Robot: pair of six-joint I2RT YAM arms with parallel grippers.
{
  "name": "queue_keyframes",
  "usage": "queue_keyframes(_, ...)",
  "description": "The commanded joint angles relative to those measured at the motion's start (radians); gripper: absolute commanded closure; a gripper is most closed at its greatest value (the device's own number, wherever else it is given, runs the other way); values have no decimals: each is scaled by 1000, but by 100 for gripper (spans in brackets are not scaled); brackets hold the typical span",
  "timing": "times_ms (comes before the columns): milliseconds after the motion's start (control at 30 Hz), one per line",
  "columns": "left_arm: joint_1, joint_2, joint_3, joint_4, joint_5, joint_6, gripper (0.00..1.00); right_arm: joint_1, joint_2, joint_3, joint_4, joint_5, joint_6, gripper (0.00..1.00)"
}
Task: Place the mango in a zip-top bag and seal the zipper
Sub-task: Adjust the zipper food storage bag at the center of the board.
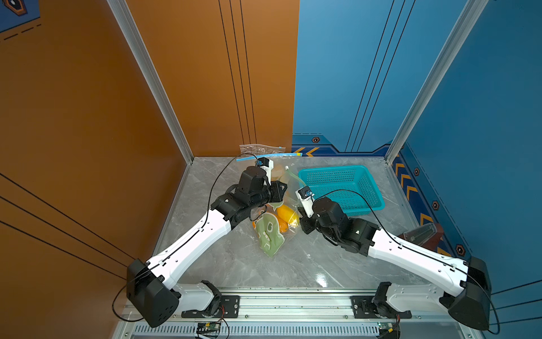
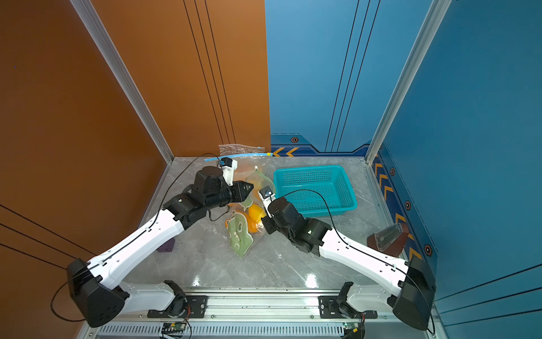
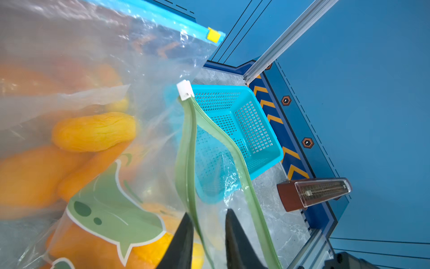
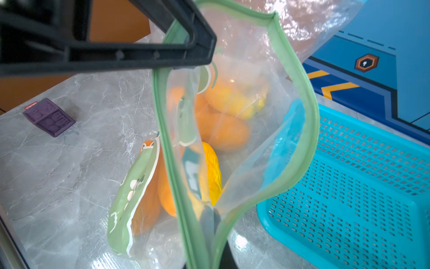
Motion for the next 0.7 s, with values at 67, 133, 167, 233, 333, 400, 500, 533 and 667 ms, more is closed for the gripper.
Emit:
queue_keyframes(67,83,-146,-55,18,-77,35,58,-9,-62,118,-108,-33,-207,100)
queue_keyframes(133,109,-196,-87,25,-82,33,55,-11,-65,157,-149,-49,-259,100)
queue_keyframes(167,119,-217,-106,36,-81,30,54,-13,-63,175,-165,-50,-279,100)
queue_keyframes(233,140,-262,-155,72,-76,17,46,-27,-60,203,-189,-58,-326,100)
queue_keyframes(333,173,-320,-256,182,-31,-5,34,-63,-68,205,-204,-107,-390,100)
queue_keyframes(400,208,-356,-339,299,41,-24,29,-101,-86,184,-202,-180,-429,100)
queue_keyframes(500,279,-407,-451,427,130,-61,28,-168,-122,139,-196,-269,-480,100)
queue_keyframes(533,300,-418,-469,431,153,-54,28,-181,-136,121,-193,-289,-497,100)
queue_keyframes(667,352,-448,-516,432,306,79,23,-232,-216,47,-176,-348,-561,100)
